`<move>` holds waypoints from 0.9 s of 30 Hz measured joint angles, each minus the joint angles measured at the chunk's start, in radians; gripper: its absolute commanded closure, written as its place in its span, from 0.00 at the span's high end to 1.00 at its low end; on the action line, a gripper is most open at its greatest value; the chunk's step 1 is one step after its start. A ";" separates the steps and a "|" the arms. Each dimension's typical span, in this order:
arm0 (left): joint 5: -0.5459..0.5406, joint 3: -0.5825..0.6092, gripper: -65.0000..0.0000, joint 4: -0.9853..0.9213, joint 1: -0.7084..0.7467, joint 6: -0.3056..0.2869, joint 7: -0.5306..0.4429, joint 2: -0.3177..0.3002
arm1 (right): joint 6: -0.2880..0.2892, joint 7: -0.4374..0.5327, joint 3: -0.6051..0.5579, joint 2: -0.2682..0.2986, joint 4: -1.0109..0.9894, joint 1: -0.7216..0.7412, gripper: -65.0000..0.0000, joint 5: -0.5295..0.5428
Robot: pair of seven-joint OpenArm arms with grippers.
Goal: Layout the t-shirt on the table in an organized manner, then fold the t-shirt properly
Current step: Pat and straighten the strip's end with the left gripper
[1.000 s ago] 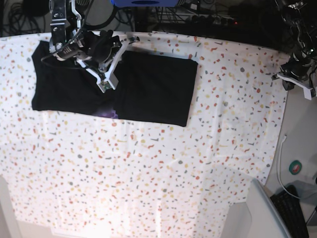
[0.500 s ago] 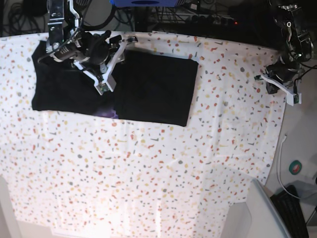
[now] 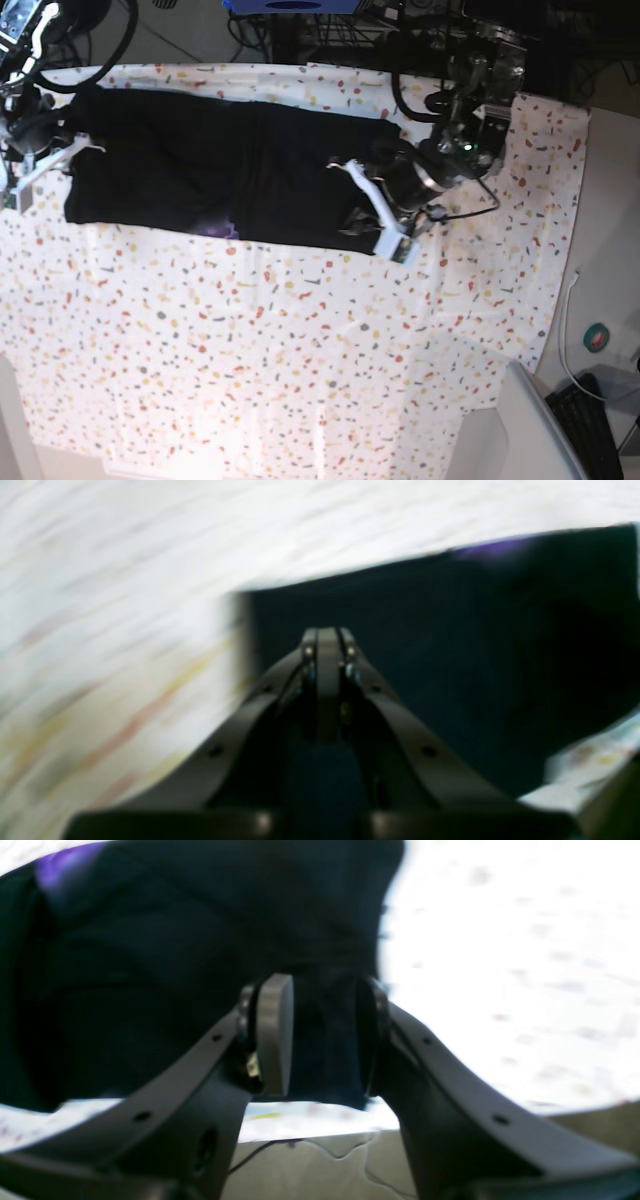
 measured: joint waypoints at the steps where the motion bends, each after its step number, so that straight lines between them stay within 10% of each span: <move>1: -0.002 0.038 0.00 -0.032 -0.018 0.018 0.000 0.002 | 0.000 0.005 0.006 0.019 -0.001 0.001 0.32 0.001; 7: 0.003 0.083 0.00 -0.157 -0.021 0.103 0.006 -0.021 | 0.003 -0.005 0.100 0.061 -0.106 0.041 0.35 0.004; 13: -0.013 0.082 0.00 -0.225 -0.033 0.092 -0.030 -0.048 | 0.145 0.000 0.139 0.109 -0.269 0.092 0.70 0.070; 18: -0.025 0.073 0.00 -0.216 -0.002 0.081 -0.048 -0.075 | 0.254 -0.036 0.186 0.105 -0.370 0.125 0.70 0.152; 27: -0.011 -0.039 0.00 -0.161 0.057 0.091 -0.021 -0.072 | 0.268 -0.082 0.224 0.107 -0.426 0.188 0.70 0.167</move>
